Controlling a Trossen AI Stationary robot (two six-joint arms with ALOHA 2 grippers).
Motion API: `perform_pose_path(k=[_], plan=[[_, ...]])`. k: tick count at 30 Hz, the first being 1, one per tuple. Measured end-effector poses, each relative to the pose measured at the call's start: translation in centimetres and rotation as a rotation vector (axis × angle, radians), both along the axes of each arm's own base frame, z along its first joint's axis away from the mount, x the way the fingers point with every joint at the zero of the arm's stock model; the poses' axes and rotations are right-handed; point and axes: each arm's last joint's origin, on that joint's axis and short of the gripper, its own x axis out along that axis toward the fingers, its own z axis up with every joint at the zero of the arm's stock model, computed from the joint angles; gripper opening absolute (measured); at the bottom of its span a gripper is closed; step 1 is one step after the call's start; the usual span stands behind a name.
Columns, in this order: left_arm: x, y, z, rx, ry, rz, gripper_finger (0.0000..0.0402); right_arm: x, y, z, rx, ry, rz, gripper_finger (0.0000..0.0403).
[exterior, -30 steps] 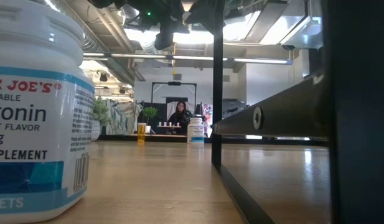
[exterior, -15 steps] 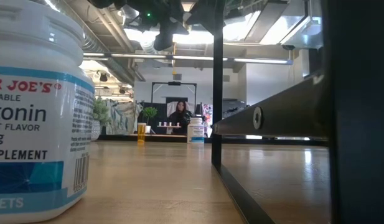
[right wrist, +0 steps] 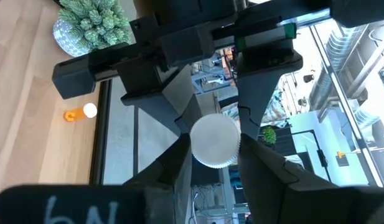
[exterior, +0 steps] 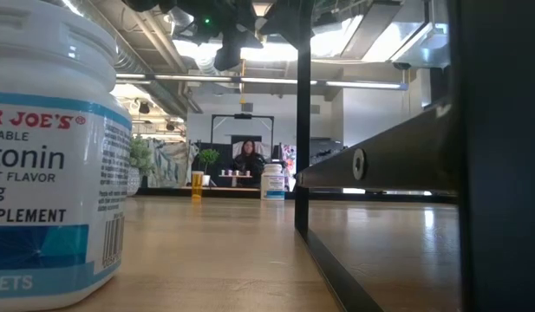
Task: Pick and place medicine bottles onto shelf by color
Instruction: Put the top yellow pill bottle on the shelf aligned with the other yellow pill bottle
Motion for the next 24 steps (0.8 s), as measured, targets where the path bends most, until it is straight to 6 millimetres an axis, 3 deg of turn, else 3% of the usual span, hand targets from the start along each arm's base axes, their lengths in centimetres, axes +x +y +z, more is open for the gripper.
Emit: perform_pose_path(k=[24], plan=[[-0.02,0.01,-0.02,-0.001,0.004,0.000,0.0121,-0.07,-0.06,-0.09,-0.005,0.009,-0.027,0.0118]])
